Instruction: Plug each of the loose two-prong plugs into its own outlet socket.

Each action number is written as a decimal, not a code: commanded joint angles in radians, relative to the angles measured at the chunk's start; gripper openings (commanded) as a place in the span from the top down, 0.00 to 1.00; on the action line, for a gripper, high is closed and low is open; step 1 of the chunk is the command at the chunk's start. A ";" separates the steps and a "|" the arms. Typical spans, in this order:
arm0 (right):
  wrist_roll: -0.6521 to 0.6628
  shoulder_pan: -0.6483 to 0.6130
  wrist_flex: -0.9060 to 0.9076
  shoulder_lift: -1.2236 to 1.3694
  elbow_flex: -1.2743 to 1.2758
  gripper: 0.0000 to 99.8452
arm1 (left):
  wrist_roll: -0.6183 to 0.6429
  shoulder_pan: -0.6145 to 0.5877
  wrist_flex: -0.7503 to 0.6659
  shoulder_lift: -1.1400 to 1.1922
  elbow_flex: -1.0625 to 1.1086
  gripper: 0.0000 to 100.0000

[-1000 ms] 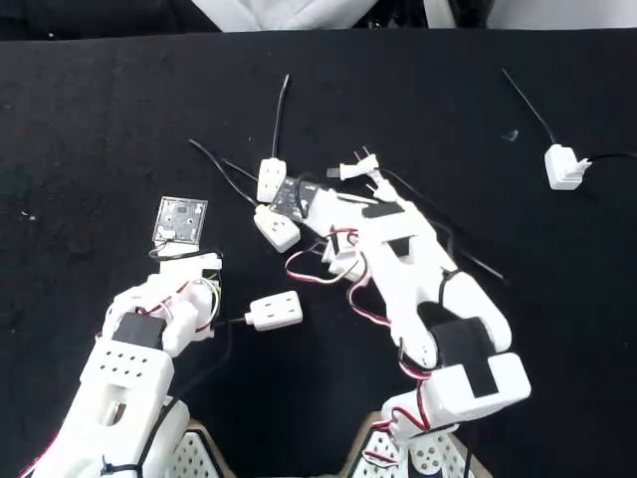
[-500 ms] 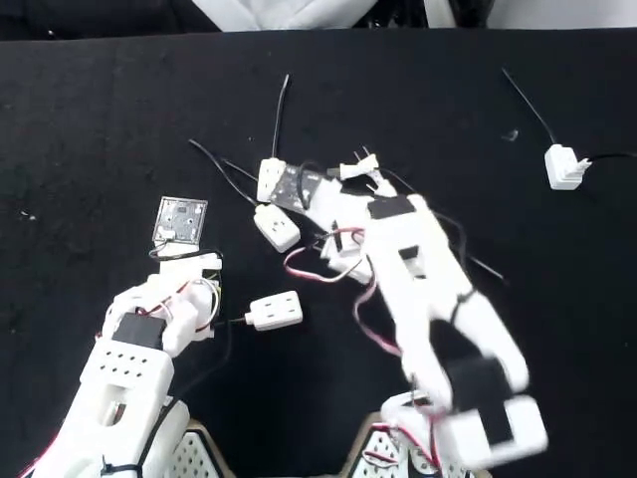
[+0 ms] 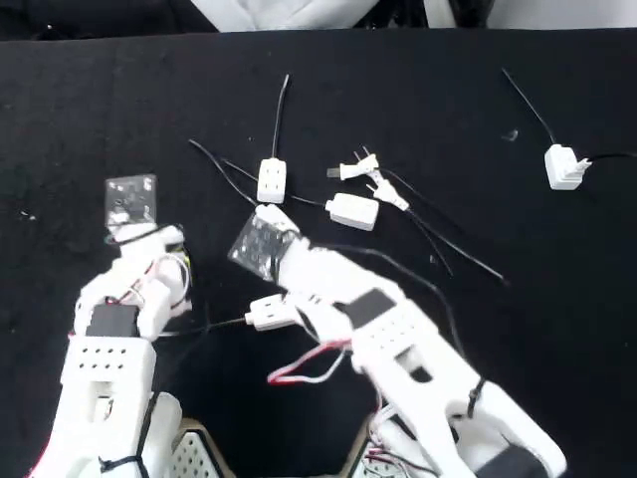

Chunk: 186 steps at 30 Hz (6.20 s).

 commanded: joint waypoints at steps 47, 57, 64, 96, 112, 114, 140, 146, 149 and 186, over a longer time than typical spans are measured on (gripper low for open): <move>-0.144 0.011 -0.167 -0.059 0.031 0.99 | 0.269 0.361 -0.147 -0.018 -0.051 0.97; -0.213 0.075 -0.238 -0.059 0.036 0.99 | 0.483 0.352 -0.209 -0.018 -0.070 0.94; -0.293 0.141 -0.247 -0.059 0.030 0.99 | 0.411 0.420 -0.215 -0.018 -0.124 0.97; -0.232 0.028 -0.184 -0.578 0.285 0.99 | -0.063 0.438 -0.387 -0.730 0.354 0.97; -0.155 -0.009 -0.060 -0.588 0.231 0.99 | -0.282 0.490 -0.270 -0.712 0.377 0.97; -0.155 -0.009 -0.028 -0.588 0.209 0.99 | -0.282 0.469 -0.270 -0.712 0.386 0.97; -0.155 -0.009 0.137 -0.857 0.199 0.99 | -0.276 0.470 -0.339 -0.712 0.483 0.97; -0.157 -0.009 0.137 -0.960 0.248 0.99 | -0.275 0.472 -0.338 -0.712 0.483 0.97; -0.157 -0.009 0.135 -0.972 0.251 0.99 | -0.275 0.472 -0.338 -0.712 0.483 0.97; -0.149 -0.064 0.144 -0.972 0.275 0.99 | -0.198 0.437 -0.425 -0.520 0.265 0.97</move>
